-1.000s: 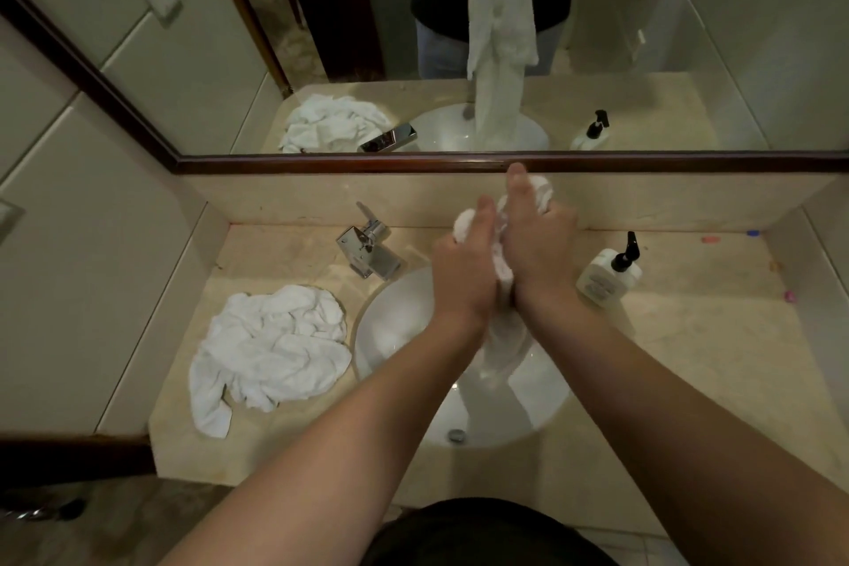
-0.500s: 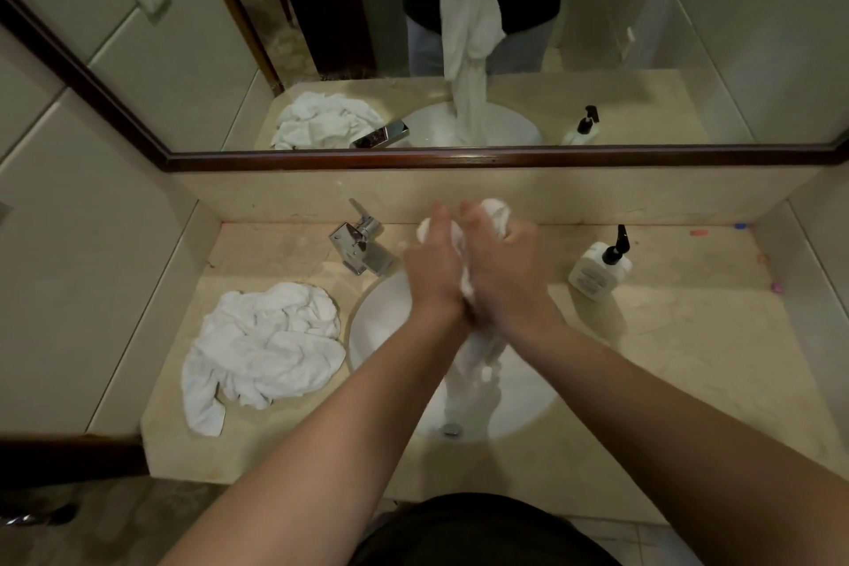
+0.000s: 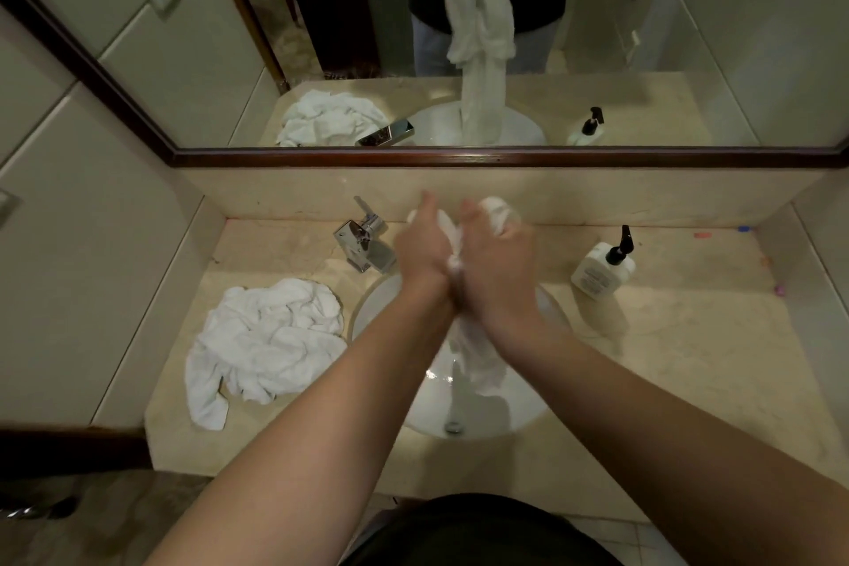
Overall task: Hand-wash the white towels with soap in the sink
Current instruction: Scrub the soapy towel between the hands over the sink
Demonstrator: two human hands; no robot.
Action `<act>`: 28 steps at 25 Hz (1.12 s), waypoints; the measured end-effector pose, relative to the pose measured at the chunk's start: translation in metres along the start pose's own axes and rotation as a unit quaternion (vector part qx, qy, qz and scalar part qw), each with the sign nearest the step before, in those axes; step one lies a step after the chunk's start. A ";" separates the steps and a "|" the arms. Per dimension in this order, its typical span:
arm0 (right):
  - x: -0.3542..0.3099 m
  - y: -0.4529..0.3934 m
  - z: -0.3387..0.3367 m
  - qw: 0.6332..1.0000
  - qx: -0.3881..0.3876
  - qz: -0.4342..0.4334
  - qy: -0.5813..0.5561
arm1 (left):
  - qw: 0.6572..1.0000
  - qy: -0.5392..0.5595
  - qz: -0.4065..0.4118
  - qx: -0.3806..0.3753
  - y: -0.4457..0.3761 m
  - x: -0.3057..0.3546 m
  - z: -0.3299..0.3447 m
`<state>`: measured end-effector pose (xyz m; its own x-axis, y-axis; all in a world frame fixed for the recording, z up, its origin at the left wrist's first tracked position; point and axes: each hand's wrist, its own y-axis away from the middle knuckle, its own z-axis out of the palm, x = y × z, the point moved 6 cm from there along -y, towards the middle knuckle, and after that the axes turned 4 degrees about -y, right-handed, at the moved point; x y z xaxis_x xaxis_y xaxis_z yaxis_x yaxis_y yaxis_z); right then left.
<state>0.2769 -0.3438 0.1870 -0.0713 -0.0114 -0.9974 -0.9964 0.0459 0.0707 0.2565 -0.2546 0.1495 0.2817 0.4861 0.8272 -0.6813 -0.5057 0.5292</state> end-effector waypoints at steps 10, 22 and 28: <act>-0.004 -0.008 -0.009 0.999 -0.004 0.022 0.031 | 0.996 -0.038 0.063 -0.054 0.005 0.002 0.008; 0.000 -0.006 -0.008 0.998 -0.030 0.053 0.016 | 0.999 -0.004 0.041 0.008 -0.002 0.001 0.008; -0.002 -0.011 -0.015 0.999 0.024 0.035 -0.026 | 0.997 -0.044 0.060 0.001 -0.002 0.002 0.014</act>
<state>0.2877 -0.3593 0.1880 -0.1365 0.0449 -0.9896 -0.9858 0.0926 0.1402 0.2685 -0.2628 0.1524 0.2571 0.3577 0.8977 -0.7119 -0.5581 0.4263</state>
